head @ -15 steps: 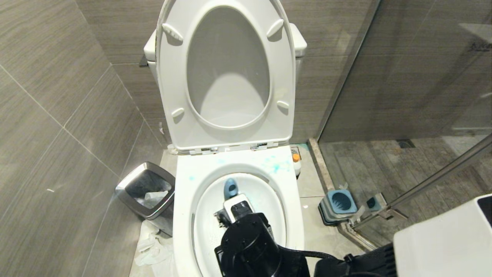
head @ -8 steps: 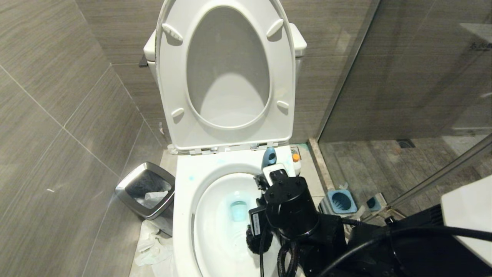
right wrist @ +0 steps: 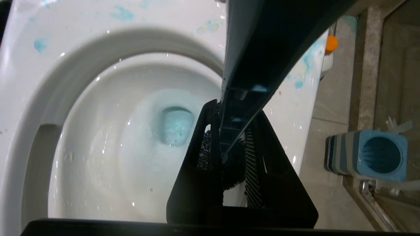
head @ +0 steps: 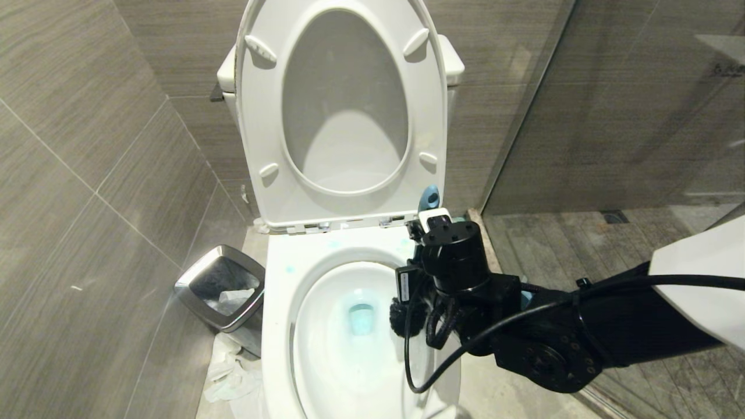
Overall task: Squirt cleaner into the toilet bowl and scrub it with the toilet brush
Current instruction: Scrub the toilet bowl
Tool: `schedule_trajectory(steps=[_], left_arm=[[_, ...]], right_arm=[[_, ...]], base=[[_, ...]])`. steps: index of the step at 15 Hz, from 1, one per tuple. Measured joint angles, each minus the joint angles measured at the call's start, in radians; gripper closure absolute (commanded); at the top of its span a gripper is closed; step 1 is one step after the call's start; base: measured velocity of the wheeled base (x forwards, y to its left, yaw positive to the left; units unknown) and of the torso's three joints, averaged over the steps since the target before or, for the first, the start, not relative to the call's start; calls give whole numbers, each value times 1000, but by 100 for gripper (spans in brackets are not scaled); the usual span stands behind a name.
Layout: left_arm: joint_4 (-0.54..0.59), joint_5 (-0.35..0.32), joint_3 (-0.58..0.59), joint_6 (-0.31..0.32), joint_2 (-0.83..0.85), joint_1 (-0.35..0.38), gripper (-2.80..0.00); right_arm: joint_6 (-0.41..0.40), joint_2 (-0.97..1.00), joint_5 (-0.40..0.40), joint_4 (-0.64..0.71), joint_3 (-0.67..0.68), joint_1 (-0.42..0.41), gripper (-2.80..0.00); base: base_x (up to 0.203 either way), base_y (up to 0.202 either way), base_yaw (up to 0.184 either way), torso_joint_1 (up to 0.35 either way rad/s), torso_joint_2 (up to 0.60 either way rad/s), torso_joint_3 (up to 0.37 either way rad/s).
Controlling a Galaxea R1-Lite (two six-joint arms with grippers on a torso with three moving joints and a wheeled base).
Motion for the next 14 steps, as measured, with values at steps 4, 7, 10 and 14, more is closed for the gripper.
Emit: schedule_trajectory(steps=[4,7,10,14], left_arm=[[0,0,0,1,0,0,0],[0,0,0,0,0,0,0],[0,0,0,0,0,0,0],[0,0,0,0,0,0,0]], right_arm=[[-42,87,5,1,-147,-1,0],[-72,161,14,2,-241,22,0],[-87,238,27,5,-319,36,0],[-89,379,30,12,-439,38,0]], base=[[0,0,0,0,0,0],[0,0,0,0,0,0],[0,0,0,0,0,0],[0,0,0,0,0,0]])
